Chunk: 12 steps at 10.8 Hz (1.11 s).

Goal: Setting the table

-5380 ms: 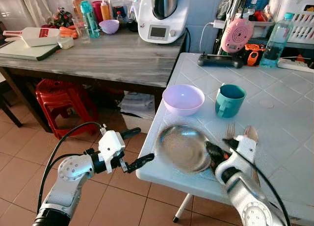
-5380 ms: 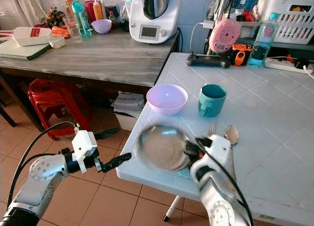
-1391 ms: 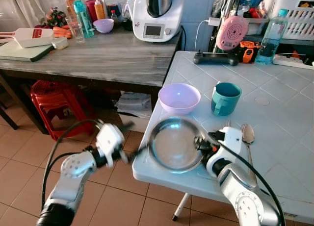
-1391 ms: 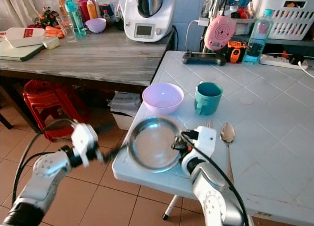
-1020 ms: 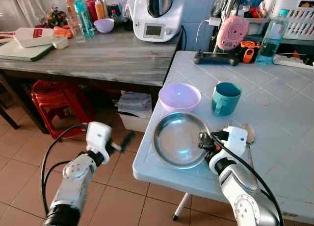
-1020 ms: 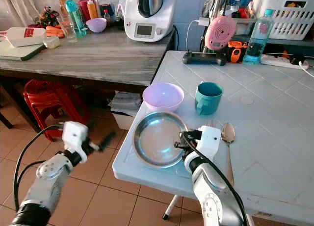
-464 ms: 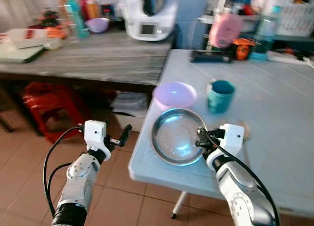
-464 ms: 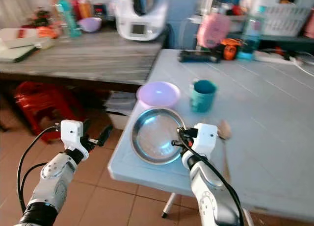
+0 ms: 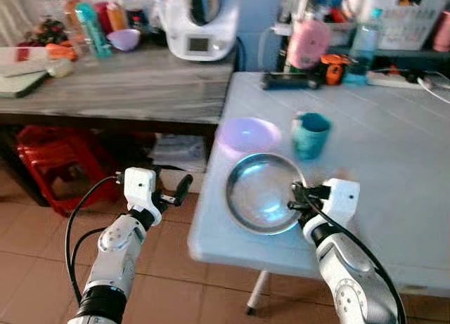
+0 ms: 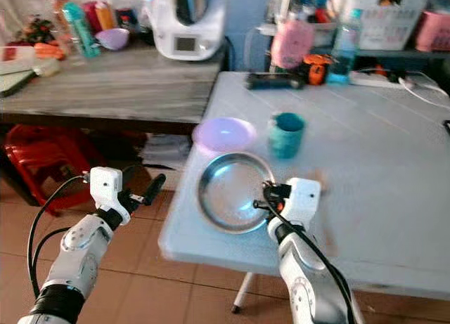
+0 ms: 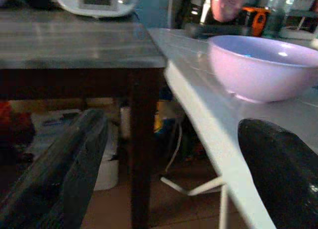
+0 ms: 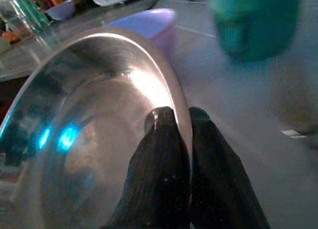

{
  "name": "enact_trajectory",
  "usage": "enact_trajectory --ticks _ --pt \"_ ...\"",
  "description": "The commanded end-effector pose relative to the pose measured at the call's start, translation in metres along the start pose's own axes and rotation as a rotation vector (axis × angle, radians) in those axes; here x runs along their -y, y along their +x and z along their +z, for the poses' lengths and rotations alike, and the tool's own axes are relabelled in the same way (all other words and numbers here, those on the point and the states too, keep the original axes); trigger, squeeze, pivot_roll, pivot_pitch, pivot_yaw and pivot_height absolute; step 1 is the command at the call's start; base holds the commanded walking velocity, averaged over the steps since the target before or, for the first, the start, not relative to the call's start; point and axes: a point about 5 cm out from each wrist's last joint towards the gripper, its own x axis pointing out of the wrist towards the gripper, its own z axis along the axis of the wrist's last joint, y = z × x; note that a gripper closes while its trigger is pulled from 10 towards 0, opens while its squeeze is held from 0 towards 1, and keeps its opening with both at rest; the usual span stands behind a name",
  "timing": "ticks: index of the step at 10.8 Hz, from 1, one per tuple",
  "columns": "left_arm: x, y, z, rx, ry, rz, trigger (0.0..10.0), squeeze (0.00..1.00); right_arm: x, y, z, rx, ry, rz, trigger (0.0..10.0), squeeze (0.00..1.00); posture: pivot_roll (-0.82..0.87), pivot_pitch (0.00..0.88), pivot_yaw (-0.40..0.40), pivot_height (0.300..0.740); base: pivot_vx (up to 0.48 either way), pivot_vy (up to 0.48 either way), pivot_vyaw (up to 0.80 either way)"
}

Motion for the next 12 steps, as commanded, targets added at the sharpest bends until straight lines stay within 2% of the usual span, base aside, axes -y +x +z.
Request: enact_trajectory --ticks 1,12 --pt "-0.0045 -0.002 -0.0008 -0.014 0.005 0.008 10.0 0.0 0.0007 -0.0018 -0.0202 -0.099 -0.016 -0.012 10.0 0.0 0.03 0.0 0.089 0.74 0.0 0.398 0.0" --pt "0.0018 0.0035 0.0033 0.004 0.023 -0.019 10.0 0.0 -0.001 0.0015 -0.019 -0.081 -0.032 -0.003 10.0 0.0 0.04 0.0 0.093 0.74 0.0 0.408 0.0"
